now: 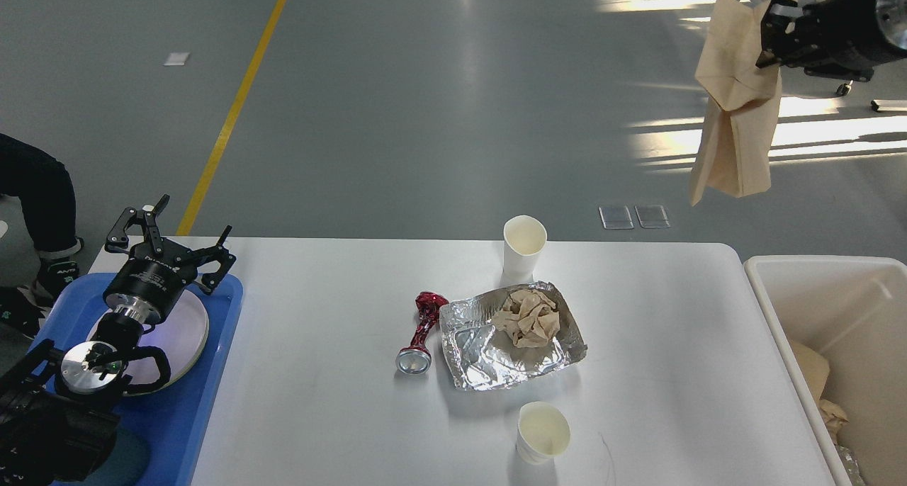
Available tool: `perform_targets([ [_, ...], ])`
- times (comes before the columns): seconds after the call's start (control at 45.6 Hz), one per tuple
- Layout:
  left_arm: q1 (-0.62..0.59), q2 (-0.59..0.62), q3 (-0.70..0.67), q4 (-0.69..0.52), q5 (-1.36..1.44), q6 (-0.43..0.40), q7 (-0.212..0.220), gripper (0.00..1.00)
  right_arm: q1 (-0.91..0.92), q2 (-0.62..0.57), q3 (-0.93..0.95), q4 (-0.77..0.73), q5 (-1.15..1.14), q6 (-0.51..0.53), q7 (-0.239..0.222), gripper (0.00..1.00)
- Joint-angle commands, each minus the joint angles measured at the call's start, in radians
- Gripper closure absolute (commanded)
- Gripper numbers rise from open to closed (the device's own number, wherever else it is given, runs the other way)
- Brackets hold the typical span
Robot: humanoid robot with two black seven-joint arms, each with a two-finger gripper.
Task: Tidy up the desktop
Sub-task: 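Grasp the brown paper sheet and drop it into the white bin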
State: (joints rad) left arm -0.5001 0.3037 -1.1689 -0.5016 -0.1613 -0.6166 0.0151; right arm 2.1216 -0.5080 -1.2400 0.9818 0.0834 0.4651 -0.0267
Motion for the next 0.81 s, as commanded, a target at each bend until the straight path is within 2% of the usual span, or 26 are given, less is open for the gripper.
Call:
perform_targets([
  [0.0,0.0,0.0,0.0,0.0,-0.001,0.0,0.0,0.04,-0.135,-0.05,-0.013,-0.092,-0.007,-0.008,-0.001,1.0],
  [0.241,0.0,0.0,0.0,0.0,0.0,0.0,0.0,0.04,-0.339,-0.175,-0.013,-0.224,-0.005,-0.009,-0.001,1.0],
  [0.35,0.0,0.0,0.0,0.0,-0.001,0.0,0.0,0.04,-0.477,-0.193,-0.001,-0.291,-0.005,-0.025,0.001,1.0],
  [0.504,0.0,0.0,0.0,0.0,0.0,0.0,0.0,0.04,-0.684,-0.193,0.033,-0.367,0.002,-0.103,-0.001,1.0],
  [0.526,0.0,0.0,0.0,0.0,0.0,0.0,0.0,0.04,-0.712,-0.193,0.043,-0.374,0.01,-0.124,-0.001,0.97],
  [0.548,0.0,0.0,0.0,0.0,-0.001,0.0,0.0,0.04,-0.741,-0.192,0.056,-0.38,0.012,-0.149,-0.001,0.79],
  [0.613,0.0,0.0,0.0,0.0,-0.001,0.0,0.0,0.04,-0.82,-0.19,0.112,-0.4,0.013,-0.256,-0.001,0.09],
  [0.635,0.0,0.0,0.0,0.0,-0.001,0.0,0.0,0.04,-0.85,-0.19,0.137,-0.406,0.013,-0.301,-0.002,0.0],
  [0.723,0.0,0.0,0.0,0.0,-0.001,0.0,0.0,0.04,-0.96,-0.185,0.217,-0.408,0.013,-0.414,-0.002,0.0],
  [0.789,0.0,0.0,0.0,0.0,0.0,0.0,0.0,0.04,-1.031,-0.182,0.255,-0.408,0.013,-0.457,-0.002,0.0],
])
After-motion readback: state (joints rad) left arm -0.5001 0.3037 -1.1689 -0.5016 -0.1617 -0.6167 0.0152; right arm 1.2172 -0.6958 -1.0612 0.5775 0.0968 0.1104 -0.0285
